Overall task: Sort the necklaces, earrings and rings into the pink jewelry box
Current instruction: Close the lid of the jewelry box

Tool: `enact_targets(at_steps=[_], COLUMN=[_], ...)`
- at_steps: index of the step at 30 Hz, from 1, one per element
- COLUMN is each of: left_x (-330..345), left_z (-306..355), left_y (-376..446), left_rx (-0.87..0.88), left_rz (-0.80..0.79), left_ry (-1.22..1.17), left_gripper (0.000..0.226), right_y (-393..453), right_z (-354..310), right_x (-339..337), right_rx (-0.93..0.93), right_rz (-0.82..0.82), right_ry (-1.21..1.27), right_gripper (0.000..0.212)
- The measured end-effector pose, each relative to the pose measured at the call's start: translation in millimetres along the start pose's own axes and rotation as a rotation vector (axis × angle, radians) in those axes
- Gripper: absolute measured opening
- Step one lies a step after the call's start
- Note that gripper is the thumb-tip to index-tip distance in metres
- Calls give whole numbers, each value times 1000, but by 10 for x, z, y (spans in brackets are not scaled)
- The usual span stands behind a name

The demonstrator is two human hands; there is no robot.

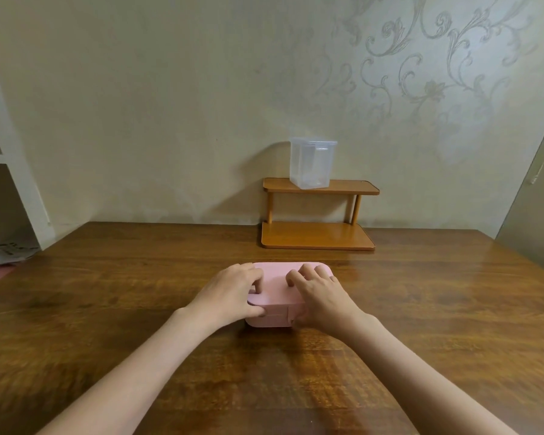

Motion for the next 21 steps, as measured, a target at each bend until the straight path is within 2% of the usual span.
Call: enact_targets(at_steps=[1, 4, 5, 7, 10, 15, 21], left_x=[40, 231, 283, 330, 301, 273, 501], left_z=[-28, -106, -92, -72, -141, -314, -588], left_y=[-10, -85, -85, -12, 263, 1081, 1916], left_rx=[-55, -234, -246, -249, -278, -250, -278], left_rz=[-3, -51, -55, -17, 48, 106, 114], left_ry=[-57, -340, -420, -482, -499, -562, -565], left_gripper=[36, 89, 95, 91, 83, 85, 81], right_y=[-26, -107, -125, -121, 63, 700, 1397], right_z=[58, 350, 419, 478, 608, 1000, 1404], right_x=[12, 68, 102, 149, 119, -2, 130], right_rx=[43, 275, 318, 338, 354, 365, 403], right_rz=[-5, -79, -118, -135, -30, 101, 88], right_ry=[36, 293, 397, 504, 548, 564, 612], right_gripper=[81, 109, 111, 107, 97, 92, 87])
Point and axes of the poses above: each hand's wrist, its own y-axis towards the middle knuckle, its own x-axis out of the palm, z = x × y, the point moved 4 cm from there along y, towards the middle knuckle, and after that the axes turned 2 degrees about x, right-handed, at the moved point
